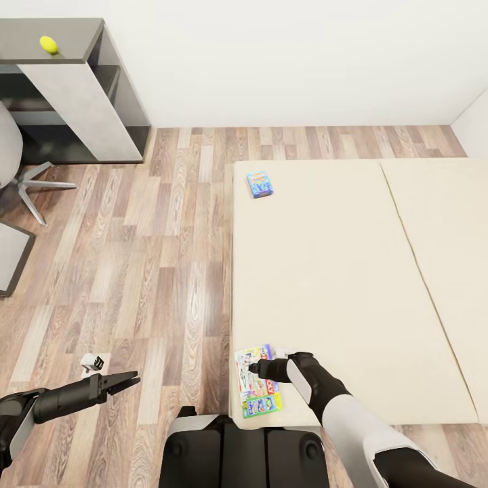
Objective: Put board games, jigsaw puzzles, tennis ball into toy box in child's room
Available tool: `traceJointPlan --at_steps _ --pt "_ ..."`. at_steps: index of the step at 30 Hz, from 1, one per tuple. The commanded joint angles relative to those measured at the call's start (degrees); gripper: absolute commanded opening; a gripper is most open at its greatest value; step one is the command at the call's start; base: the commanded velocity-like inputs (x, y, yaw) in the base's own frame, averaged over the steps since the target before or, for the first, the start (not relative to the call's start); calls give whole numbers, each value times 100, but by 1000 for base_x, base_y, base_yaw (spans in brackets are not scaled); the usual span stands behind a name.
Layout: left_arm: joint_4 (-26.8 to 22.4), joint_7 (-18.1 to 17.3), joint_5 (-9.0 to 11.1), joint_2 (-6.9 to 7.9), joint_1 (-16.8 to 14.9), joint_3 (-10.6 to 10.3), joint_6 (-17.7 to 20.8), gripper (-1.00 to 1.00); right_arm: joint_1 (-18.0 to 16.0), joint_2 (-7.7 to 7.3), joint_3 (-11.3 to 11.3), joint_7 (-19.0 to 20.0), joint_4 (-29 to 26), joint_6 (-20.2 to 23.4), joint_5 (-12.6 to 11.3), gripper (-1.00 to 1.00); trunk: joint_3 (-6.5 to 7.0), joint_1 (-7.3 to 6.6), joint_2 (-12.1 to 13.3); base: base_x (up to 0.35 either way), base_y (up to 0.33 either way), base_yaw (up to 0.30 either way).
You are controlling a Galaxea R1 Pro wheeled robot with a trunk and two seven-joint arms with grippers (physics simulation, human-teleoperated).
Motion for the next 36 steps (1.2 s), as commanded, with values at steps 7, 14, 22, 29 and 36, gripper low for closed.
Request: traceJointPlan --at_steps 7,14,22,29,36 --pt "-1 -22 -2 1 1 4 54 100 -1 36 38 -15 -8 14 -49 100 -6 3 -8 0 30 0" --pt "-1 -22 -2 1 -2 3 59 100 -1 37 37 -15 -8 12 -48 100 -6 3 -8 0 43 0" --pt "-1 -22 -2 1 -3 5 52 100 -1 37 38 -15 -8 12 -48 100 -6 3 -8 0 22 0" --pt "-1 -22 1 1 -2 4 52 100 -1 37 38 -15 -8 12 -47 100 -6 3 -8 0 1 0" --pt "-1 -22 4 1 0 -1 52 100 -1 37 38 -10 -8 8 -40 100 -6 3 -8 0 0 0"
